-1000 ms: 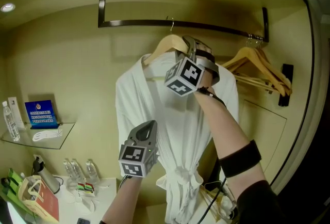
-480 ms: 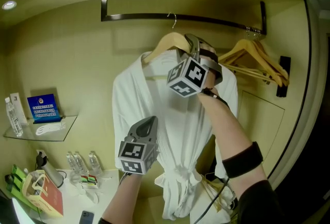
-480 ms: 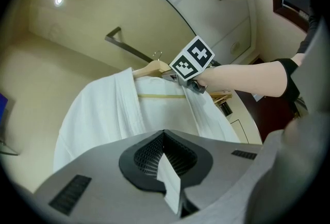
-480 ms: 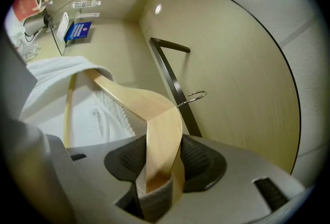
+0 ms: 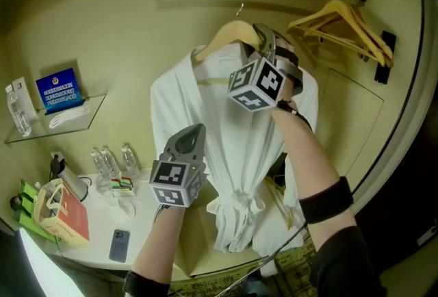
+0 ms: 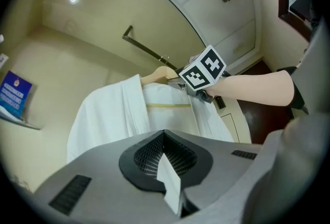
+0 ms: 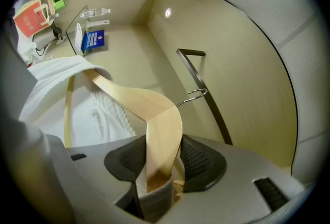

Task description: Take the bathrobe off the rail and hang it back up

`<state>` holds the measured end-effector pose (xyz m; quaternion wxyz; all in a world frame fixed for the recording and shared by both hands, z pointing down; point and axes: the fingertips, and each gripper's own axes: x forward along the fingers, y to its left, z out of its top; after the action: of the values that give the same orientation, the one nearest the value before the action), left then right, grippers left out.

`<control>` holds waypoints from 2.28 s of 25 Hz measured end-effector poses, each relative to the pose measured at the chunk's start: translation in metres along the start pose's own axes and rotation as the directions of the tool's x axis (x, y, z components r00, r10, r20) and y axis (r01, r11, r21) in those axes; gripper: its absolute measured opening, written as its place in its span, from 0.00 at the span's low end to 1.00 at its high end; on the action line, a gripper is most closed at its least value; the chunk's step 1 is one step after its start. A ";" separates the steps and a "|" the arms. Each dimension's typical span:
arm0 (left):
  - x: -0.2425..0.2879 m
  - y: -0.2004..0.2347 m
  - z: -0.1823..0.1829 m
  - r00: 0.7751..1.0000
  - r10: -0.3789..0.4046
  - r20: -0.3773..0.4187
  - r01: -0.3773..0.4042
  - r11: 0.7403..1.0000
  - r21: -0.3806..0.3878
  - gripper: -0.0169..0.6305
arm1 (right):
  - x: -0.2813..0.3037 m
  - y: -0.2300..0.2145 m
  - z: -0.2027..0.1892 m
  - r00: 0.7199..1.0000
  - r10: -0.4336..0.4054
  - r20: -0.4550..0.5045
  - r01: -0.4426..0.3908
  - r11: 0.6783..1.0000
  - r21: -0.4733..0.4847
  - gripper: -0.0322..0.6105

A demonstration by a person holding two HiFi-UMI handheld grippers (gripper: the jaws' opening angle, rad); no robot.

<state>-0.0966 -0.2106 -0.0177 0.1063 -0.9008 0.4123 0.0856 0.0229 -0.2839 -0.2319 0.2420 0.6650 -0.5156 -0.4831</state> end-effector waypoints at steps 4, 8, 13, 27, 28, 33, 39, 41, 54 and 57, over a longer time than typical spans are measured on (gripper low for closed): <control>-0.021 0.001 -0.035 0.999 0.006 -0.050 -0.008 0.999 -0.035 0.03 | -0.022 0.039 -0.008 0.999 0.031 -0.013 -0.031 0.999 0.026 0.37; -0.049 0.001 -0.078 0.992 0.028 -0.120 -0.036 0.997 -0.062 0.03 | -0.042 0.086 -0.013 0.996 0.086 -0.015 -0.085 0.995 0.061 0.37; -0.072 0.001 -0.125 0.986 0.069 -0.154 -0.082 0.993 -0.081 0.03 | -0.063 0.137 -0.035 0.990 0.141 -0.011 -0.138 0.983 0.120 0.37; -0.158 -0.070 -0.247 0.965 0.156 -0.210 -0.169 0.985 -0.044 0.03 | -0.193 0.369 -0.152 0.913 0.407 -0.038 -0.390 0.894 0.219 0.37; -0.169 -0.073 -0.260 0.962 0.165 -0.217 -0.176 0.984 -0.033 0.03 | -0.204 0.383 -0.157 0.905 0.423 -0.040 -0.405 0.887 0.223 0.37; -0.205 -0.085 -0.310 0.941 0.206 -0.268 -0.222 0.975 -0.029 0.03 | -0.252 0.448 -0.187 0.877 0.478 -0.041 -0.458 0.859 0.228 0.36; -0.236 -0.090 -0.382 0.918 0.225 -0.328 -0.256 0.965 -0.054 0.03 | -0.307 0.533 -0.240 0.825 0.557 -0.097 -0.525 0.818 0.234 0.36; -0.243 -0.094 -0.407 0.912 0.218 -0.346 -0.253 0.966 -0.058 0.03 | -0.325 0.564 -0.262 0.804 0.583 -0.117 -0.545 0.801 0.249 0.36; -0.264 -0.122 -0.569 0.868 0.161 -0.469 -0.239 0.965 -0.112 0.03 | -0.423 0.746 -0.375 0.710 0.681 -0.180 -0.633 0.728 0.262 0.36; -0.264 -0.129 -0.599 0.865 0.148 -0.479 -0.231 0.966 -0.118 0.03 | -0.434 0.777 -0.385 0.701 0.695 -0.159 -0.654 0.716 0.244 0.36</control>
<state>-0.1288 -0.0940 0.6383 -0.0826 -0.8555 0.5035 -0.0883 0.0142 -0.2257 0.7354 0.4054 0.5002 -0.7295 -0.2309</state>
